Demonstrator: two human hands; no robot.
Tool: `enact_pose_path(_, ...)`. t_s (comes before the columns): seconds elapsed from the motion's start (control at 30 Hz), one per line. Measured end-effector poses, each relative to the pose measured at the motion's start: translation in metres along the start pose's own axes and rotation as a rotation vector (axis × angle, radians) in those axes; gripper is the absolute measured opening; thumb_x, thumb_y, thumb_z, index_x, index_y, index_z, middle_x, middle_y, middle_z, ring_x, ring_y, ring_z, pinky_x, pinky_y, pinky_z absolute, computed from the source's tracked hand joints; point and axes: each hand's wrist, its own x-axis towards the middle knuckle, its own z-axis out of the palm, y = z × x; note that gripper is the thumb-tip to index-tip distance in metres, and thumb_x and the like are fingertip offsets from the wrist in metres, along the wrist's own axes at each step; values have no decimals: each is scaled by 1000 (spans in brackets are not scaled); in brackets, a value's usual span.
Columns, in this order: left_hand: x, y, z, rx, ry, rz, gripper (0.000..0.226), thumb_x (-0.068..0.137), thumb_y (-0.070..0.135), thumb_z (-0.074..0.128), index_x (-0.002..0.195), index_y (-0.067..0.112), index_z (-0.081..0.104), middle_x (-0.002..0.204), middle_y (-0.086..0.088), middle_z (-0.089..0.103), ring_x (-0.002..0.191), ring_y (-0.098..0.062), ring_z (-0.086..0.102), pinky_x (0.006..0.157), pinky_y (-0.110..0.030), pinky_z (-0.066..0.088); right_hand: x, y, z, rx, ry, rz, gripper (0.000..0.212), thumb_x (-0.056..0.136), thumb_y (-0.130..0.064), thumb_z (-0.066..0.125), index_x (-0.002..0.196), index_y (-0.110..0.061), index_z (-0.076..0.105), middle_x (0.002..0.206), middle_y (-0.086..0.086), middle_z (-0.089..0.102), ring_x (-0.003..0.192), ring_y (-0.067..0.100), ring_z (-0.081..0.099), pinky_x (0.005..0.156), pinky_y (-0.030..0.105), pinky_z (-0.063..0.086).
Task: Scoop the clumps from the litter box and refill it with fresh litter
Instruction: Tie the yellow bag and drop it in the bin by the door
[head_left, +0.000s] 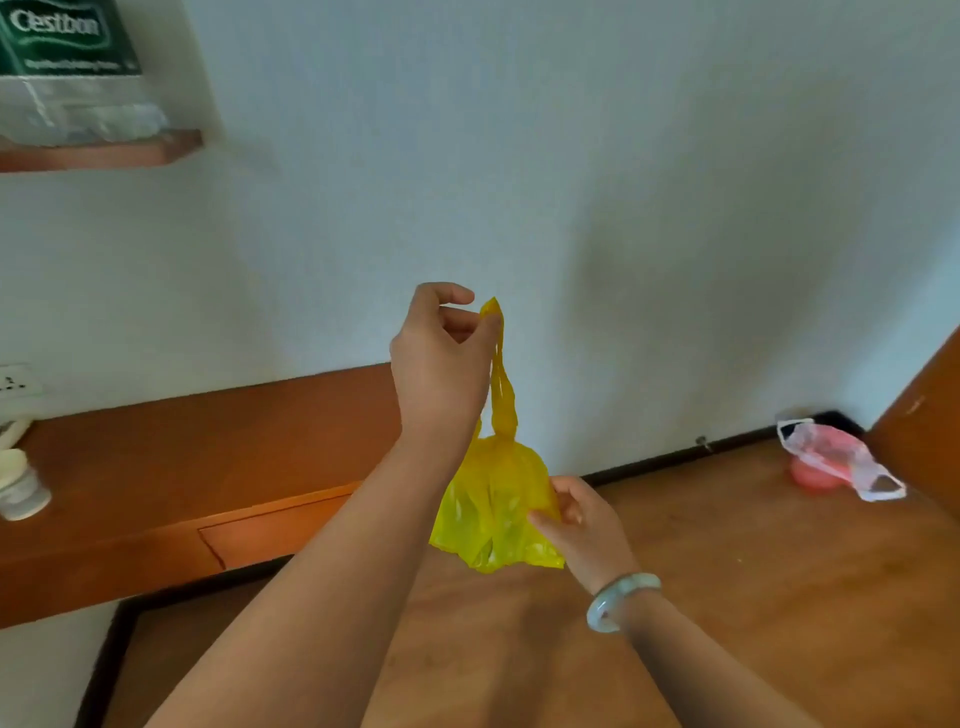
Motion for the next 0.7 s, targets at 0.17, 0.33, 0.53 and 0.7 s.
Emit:
enact_pose_path(0.17,11,-1,91,-48,-154,17,21,80,17,70,89,26,54,62,10,63,62,-12,64,70,-35,54,20,23,-67,26,162,46,25,78,-5,70,91,-24,63,90,12,66,82,24,61,76,40,52)
enact_pose_path(0.33,27,-1,179,-111,-297,62,19,80,18,71,90,24,56,64,10,65,65,-11,65,73,-36,55,52,39,-127,-6,332,49,28,78,-7,72,93,-28,62,87,-5,66,84,14,61,72,23,51)
enact_pose_path(0.53,52,7,287,-193,-485,129,18,81,20,71,90,25,55,66,10,66,65,-10,65,73,-37,55,100,53,-190,-34,534,67,29,80,-10,71,90,-35,59,79,-10,59,73,5,51,65,17,44)
enact_pose_path(0.7,60,10,378,-233,-598,151,21,79,19,71,85,29,53,62,13,64,65,-15,65,73,-41,54,135,72,-244,11,669,127,31,80,-11,70,90,-37,56,84,-8,59,77,7,53,66,16,44)
